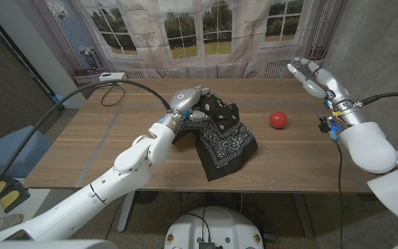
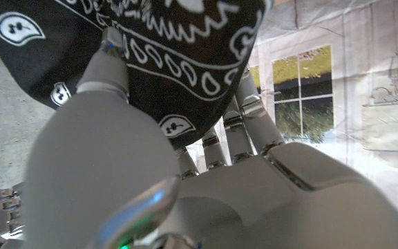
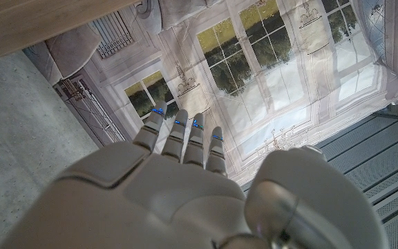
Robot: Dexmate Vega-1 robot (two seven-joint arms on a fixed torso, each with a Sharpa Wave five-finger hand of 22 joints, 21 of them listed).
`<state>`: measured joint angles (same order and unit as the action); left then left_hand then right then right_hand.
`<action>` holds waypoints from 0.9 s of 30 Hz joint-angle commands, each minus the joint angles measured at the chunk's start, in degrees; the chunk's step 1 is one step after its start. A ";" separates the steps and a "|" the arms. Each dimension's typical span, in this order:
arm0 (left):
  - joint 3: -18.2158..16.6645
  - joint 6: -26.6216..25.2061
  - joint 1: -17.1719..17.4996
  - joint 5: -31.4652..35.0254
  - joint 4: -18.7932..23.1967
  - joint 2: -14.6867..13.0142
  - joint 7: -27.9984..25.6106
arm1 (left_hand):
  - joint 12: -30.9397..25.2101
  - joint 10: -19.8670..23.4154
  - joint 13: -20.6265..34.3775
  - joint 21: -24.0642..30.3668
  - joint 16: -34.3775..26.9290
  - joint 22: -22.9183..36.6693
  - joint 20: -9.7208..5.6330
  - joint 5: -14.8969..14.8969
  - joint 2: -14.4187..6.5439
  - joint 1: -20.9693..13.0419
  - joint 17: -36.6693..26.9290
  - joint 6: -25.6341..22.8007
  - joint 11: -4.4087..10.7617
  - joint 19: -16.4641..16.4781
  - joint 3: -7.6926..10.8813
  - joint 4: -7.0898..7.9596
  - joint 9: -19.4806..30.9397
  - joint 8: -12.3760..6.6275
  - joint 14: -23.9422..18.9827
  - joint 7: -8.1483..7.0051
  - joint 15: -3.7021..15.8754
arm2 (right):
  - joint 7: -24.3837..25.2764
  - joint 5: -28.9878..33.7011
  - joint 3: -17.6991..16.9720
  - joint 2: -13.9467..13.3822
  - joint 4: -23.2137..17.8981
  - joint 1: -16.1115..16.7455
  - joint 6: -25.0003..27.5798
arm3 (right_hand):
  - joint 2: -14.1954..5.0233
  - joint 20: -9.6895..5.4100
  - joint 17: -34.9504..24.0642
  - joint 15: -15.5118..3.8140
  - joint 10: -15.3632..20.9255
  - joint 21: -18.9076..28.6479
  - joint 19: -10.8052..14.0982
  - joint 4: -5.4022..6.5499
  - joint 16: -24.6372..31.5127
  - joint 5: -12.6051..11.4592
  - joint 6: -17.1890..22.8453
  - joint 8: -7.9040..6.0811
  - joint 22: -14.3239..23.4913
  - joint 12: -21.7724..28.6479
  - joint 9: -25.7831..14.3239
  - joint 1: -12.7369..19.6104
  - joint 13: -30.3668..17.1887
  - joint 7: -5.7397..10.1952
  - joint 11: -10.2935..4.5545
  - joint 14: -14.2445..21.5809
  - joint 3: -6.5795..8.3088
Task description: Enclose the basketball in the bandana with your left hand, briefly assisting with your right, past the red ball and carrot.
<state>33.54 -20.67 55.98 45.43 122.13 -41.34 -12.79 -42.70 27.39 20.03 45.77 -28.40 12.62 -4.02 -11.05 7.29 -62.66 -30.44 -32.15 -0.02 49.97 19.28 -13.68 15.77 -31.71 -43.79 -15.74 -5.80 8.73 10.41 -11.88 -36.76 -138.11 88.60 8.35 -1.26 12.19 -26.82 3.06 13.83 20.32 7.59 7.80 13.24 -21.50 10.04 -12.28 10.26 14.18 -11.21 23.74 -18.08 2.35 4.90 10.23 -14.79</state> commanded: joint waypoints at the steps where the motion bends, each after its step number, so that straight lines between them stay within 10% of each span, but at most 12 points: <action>1: -2.07 -5.21 -0.28 5.34 1.76 -1.96 -1.99 | -2.20 12.02 10.93 0.60 -0.21 0.36 -5.99 -0.42 -16.41 -16.19 -0.37 -18.91 4.01 0.80 4.98 4.25 3.51 -0.39 -15.97 18.15 18.51 | -0.15 -1.28 1.59 -1.62 1.12 -2.54 0.94 | -0.36 -0.06 0.09 -0.01 0.43 -0.03 0.26 0.05 -0.21 -0.49 0.47 0.05 0.22 -0.21 -0.01 0.23 0.01 0.23 0.04 0.39 -0.44; 27: -1.39 -11.09 -8.30 26.53 0.63 -4.02 3.77 | -2.83 11.74 12.35 2.59 0.25 0.21 -6.29 -0.41 -16.14 -16.39 -1.89 -19.26 4.14 -0.31 4.98 4.41 3.64 -0.27 -16.04 17.71 18.62 | 0.81 -4.36 3.54 -4.90 4.49 -6.06 0.23 | -0.63 -0.04 0.61 -0.12 0.45 -0.55 0.43 -0.09 -0.32 -0.52 0.36 0.25 0.23 -0.49 -0.01 0.28 0.24 0.14 -0.10 0.34 -0.85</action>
<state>31.15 -29.76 51.58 60.95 123.55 -44.33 -13.37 -42.77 27.39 20.03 47.74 -28.14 12.67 -4.02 -11.26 7.30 -62.67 -32.02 -32.78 -0.02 49.97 19.29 -13.68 15.77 -31.71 -43.81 -15.75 -5.81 9.10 7.43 -8.95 -40.41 -135.13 83.93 9.32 -1.48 12.19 -26.22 3.06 14.05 20.10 7.58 7.73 13.24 -21.50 10.03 -12.05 10.26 13.74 -11.21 23.97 -17.80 2.35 5.12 10.23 -15.18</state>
